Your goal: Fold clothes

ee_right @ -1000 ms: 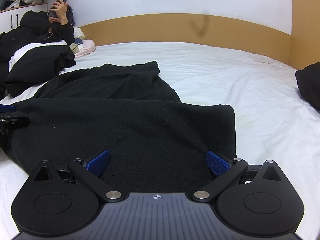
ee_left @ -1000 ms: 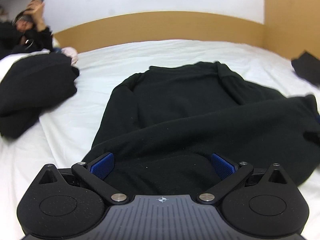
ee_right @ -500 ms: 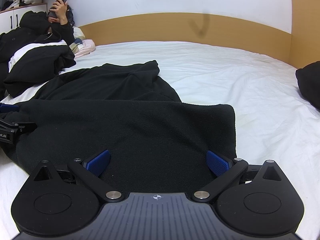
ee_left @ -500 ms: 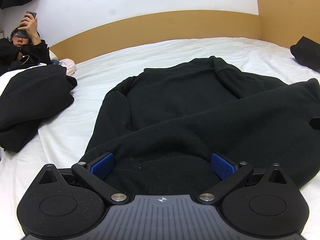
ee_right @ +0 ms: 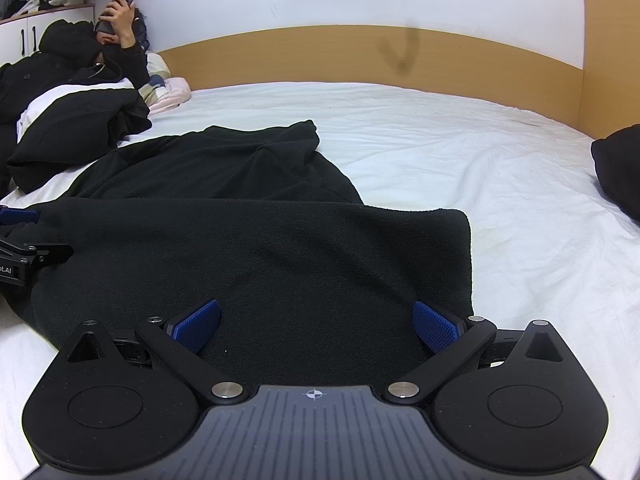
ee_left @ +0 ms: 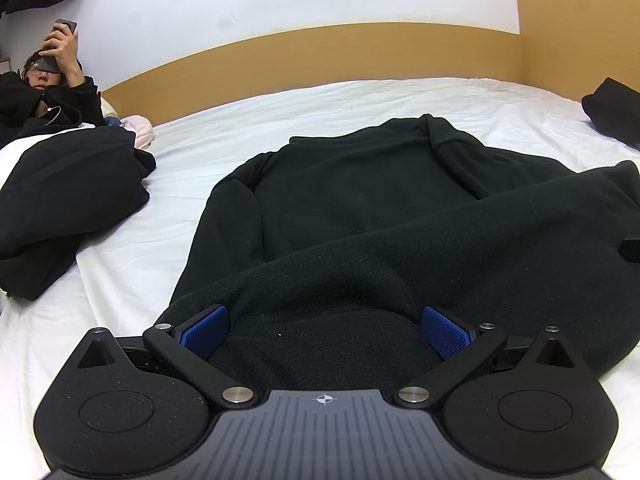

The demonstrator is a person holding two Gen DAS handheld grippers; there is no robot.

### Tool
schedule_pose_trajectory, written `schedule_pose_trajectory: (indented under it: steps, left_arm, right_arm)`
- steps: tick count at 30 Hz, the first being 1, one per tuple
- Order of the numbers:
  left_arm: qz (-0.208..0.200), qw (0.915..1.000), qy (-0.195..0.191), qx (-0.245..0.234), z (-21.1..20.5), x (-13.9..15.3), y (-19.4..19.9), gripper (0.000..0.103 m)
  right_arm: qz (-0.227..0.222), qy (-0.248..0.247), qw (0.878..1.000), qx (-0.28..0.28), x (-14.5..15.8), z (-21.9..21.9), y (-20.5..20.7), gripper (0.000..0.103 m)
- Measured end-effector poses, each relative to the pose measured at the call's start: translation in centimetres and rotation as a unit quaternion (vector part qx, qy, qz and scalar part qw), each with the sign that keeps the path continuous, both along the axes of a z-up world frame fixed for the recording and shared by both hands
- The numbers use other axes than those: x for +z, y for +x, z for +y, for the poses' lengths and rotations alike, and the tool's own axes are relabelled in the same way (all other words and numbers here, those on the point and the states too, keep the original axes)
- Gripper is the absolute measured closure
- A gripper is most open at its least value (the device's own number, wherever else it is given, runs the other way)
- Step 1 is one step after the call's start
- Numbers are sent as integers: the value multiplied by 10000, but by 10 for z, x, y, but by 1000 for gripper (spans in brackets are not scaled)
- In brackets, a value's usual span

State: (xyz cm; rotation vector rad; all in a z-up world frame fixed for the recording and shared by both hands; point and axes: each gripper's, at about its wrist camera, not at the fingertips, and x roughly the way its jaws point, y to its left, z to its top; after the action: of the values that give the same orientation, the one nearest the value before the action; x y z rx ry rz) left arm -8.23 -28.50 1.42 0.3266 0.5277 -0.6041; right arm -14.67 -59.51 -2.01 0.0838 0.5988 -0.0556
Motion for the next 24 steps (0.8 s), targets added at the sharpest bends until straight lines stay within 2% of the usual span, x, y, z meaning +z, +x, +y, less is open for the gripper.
schedule_pose_trajectory:
  steps: [24]
  left_arm:
    - [-34, 10000, -7, 17, 1, 0, -2, 0]
  right_arm:
    - [6, -19, 10000, -13, 1, 3, 0, 0]
